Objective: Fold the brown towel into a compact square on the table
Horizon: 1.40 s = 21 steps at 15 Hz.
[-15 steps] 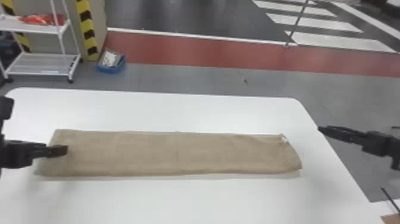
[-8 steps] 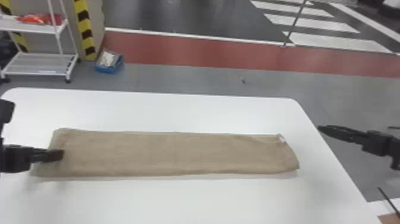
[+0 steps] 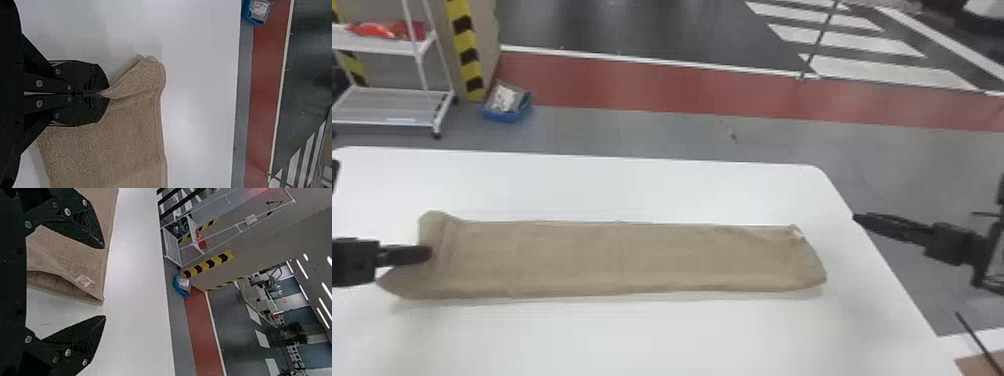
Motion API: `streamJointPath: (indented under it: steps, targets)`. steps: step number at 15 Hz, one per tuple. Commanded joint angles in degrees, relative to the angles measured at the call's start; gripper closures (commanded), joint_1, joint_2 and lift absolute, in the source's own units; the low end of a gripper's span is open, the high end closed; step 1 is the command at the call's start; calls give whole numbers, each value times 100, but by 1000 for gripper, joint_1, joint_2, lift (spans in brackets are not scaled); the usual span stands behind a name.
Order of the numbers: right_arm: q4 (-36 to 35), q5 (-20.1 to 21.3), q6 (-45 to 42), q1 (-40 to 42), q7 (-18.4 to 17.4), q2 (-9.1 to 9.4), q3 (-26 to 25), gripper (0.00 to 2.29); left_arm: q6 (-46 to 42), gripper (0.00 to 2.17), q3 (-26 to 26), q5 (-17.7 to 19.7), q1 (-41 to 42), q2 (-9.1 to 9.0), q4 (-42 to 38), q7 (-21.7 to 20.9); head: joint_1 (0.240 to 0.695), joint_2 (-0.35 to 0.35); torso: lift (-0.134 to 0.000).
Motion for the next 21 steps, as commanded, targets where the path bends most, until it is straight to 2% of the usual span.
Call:
streamJointPath:
  steps: [1,3,5,6,8,9,10,12,14,17,21]
  targets:
    - [-13,-82,-14,-3,-21,80,-9,292,711,1389,187,496,-189,-56,-220,-82,695,-244,-124]
    - [-13,-126,3,-3,-38,203,35,292,1168,1389,319,1067,-435,-48,-229,-74,695,-257,-124]
    - [-136,-117,-155,6,-47,502,220,292,1661,1389,363,1498,-654,-92,-229,137,695,-264,-124]
    - [-259,-73,-225,6,-56,730,369,323,1825,1470,336,1849,-830,-118,-229,471,695,-263,-124]
    - [-303,-12,-208,6,-73,976,826,792,1825,1474,327,2658,-1059,-232,-141,902,695,-229,-124]
    - [-303,-12,-120,-12,-91,1108,1002,1197,1825,1477,310,2904,-1182,-285,-70,1060,695,-218,-124]
    - [-320,32,-102,-56,-152,1354,1151,1504,1825,1477,292,3124,-1357,-390,-9,1254,695,-209,-124]
    - [-320,94,-102,-91,-249,1600,1661,1764,1825,1474,248,3572,-1524,-470,0,1552,695,-179,-124]
    - [-65,67,-261,-240,-258,1908,1942,1771,1825,1477,248,3792,-1674,-584,0,1693,695,-151,-124]
    - [453,50,-577,-557,-363,2101,2496,1771,1825,1474,275,4266,-1832,-593,149,1781,695,-107,-124]
    - [1139,85,-823,-944,-530,2286,2953,1771,1825,1474,451,4671,-1982,-549,149,1799,695,-54,-124]
